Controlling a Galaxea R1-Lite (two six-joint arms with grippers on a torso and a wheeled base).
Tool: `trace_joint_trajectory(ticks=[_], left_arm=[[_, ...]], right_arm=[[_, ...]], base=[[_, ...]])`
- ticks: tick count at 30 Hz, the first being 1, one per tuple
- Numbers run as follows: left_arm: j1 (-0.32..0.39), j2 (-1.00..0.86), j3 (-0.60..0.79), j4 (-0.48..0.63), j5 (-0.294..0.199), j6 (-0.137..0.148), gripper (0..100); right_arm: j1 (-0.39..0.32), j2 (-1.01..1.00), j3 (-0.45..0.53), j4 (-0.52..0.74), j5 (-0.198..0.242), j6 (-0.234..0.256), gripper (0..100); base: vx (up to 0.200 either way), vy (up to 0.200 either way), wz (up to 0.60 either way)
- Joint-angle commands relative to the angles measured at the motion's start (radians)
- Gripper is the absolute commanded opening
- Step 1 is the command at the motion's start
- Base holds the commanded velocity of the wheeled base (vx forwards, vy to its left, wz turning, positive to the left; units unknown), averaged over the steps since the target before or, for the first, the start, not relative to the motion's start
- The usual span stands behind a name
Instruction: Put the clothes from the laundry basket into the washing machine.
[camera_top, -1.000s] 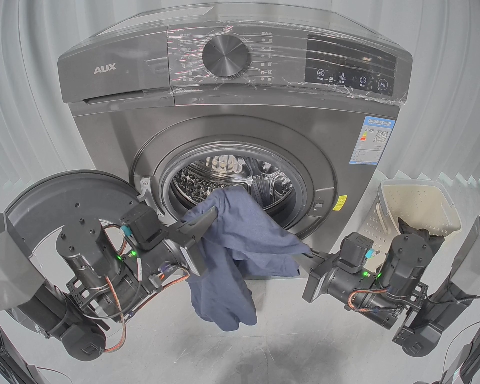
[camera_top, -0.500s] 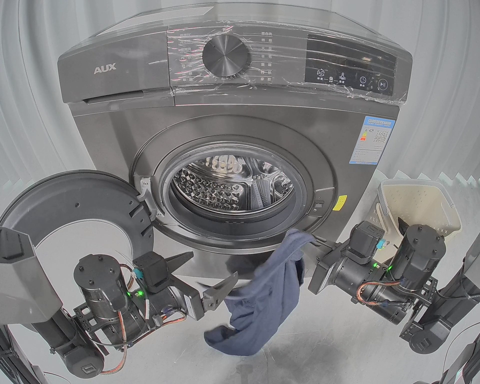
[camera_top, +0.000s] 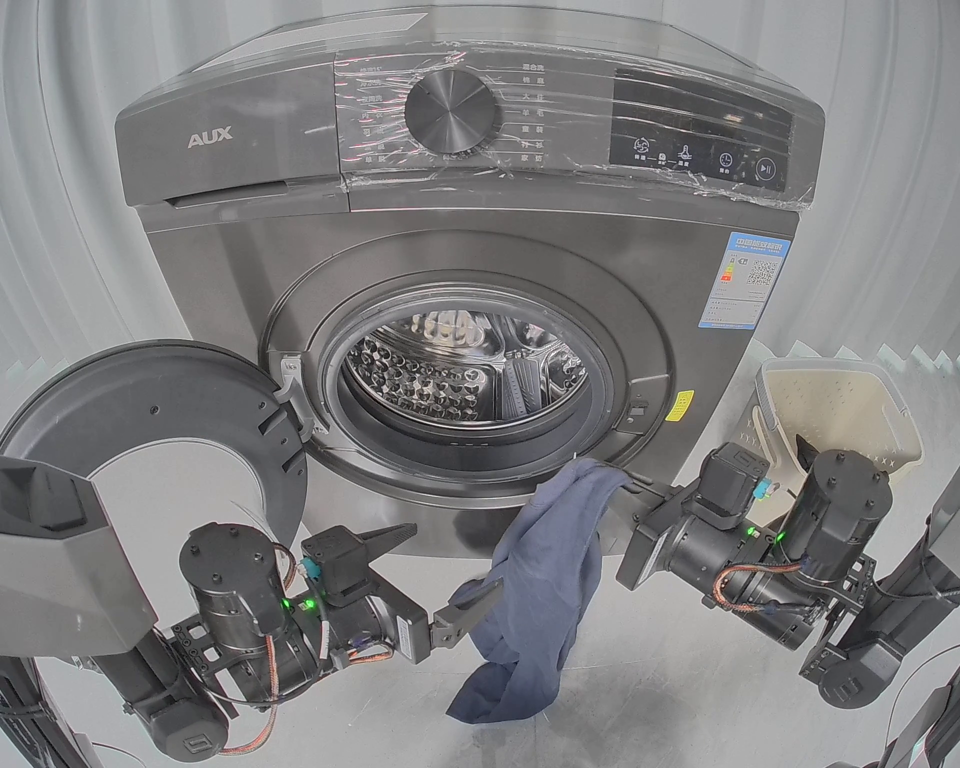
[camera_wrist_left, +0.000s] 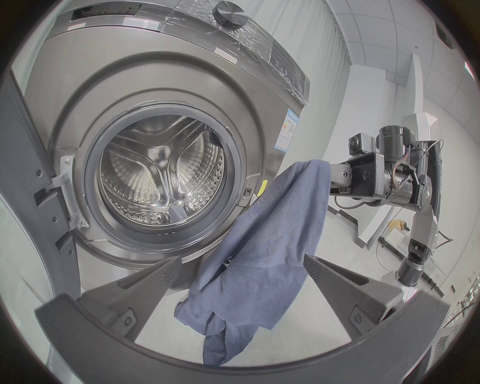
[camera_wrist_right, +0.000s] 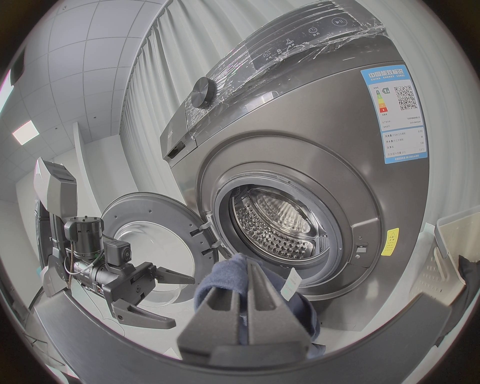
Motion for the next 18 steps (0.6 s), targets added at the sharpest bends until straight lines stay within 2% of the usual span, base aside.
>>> trace_joint_trajectory(ticks=[1,7,15,18], left_arm=[[-0.005,0.052,-0.035,-0.001,-0.003,0.02,100],[-0.041,0.072,-0.091,-0.001,-0.012,0.023,100],[-0.048,0.124,-0.178,-0.001,-0.028,0.026,100],[-0.062,0.144,-0.204,-0.001,-0.028,0.026,100]], right_arm=[[0.001,0.004,-0.003,-0.001,-0.007,0.0,0],[0.003,0.017,-0.004,0.001,-0.013,0.0,0],[0.006,0.052,-0.029,0.01,-0.018,0.0,0],[0.006,0.064,-0.056,0.021,-0.061,0.0,0]], base=[[0.0,0.0,0.0],[0.0,0.0,0.0],[0.0,0.0,0.0],[0.0,0.0,0.0]])
